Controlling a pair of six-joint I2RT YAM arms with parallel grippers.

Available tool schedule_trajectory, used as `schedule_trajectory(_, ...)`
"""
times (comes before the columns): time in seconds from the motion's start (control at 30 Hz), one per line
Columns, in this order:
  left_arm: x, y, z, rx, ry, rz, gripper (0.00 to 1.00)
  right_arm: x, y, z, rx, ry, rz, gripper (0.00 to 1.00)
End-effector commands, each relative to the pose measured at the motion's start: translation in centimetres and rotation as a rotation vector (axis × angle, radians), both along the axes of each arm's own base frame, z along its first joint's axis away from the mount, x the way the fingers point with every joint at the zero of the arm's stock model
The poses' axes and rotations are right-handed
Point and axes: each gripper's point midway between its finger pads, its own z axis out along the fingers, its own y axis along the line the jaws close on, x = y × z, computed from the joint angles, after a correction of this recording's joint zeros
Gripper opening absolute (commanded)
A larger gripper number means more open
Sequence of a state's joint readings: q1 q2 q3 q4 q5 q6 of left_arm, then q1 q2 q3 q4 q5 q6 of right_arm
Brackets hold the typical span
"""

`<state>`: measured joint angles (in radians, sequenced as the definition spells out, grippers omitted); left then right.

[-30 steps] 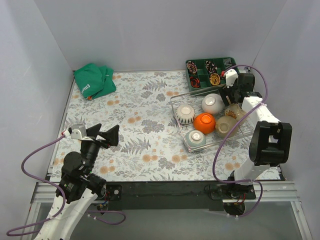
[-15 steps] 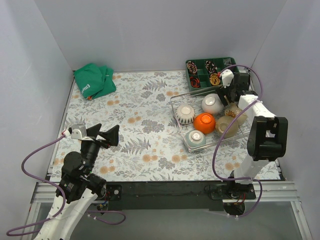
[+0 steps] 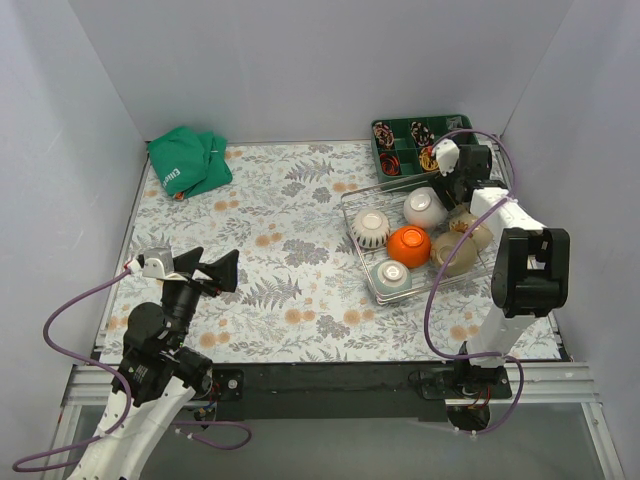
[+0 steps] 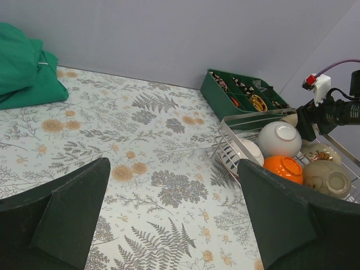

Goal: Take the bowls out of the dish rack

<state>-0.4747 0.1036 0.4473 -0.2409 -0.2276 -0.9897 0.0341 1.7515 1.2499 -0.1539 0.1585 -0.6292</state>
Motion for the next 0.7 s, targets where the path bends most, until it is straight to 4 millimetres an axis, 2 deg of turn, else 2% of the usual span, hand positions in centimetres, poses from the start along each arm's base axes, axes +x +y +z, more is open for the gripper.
schedule_trajectory(0.0,0.3,-0.2,-0.9,0.032,0.026,-0.002,0.98,1.3,0.5,1.5,-0.011,-0.056,0.008,0.59)
schedule_trajectory(0.07,0.2,-0.1,-0.7,0.030,0.022,-0.001,0.98,1.3,0.4,2.3,-0.017,-0.087,-0.002,0.50)
schedule_trajectory(0.1,0.2,-0.1,-0.8,0.031,0.023,-0.001,0.98,1.2,0.2,2.6,-0.026,-0.098,-0.014,0.42)
schedule_trajectory(0.17,0.2,-0.1,-0.8,0.029,0.023,-0.001,0.98,1.4,-0.1,4.2,-0.031,-0.150,-0.028,0.34)
schedule_trajectory(0.2,0.2,-0.1,-0.7,0.029,0.022,-0.002,0.98,1.3,-0.4,4.4,-0.043,-0.158,-0.042,0.26)
schedule_trajectory(0.3,0.1,-0.1,-0.7,0.028,0.018,-0.001,0.98,1.1,-0.9,5.6,-0.059,-0.186,-0.058,0.15)
schedule_trajectory(0.43,0.1,0.0,-0.6,0.026,0.015,0.004,0.98,0.9,-0.9,6.7,-0.057,-0.211,-0.065,0.13)
schedule_trajectory(0.5,0.1,0.0,-0.5,0.023,0.013,0.004,0.98,0.9,-1.0,7.3,-0.052,-0.229,-0.077,0.08)
schedule_trajectory(0.67,0.0,0.0,-0.5,0.022,0.011,0.002,0.98,0.5,-1.1,8.5,-0.047,-0.258,-0.091,0.07)
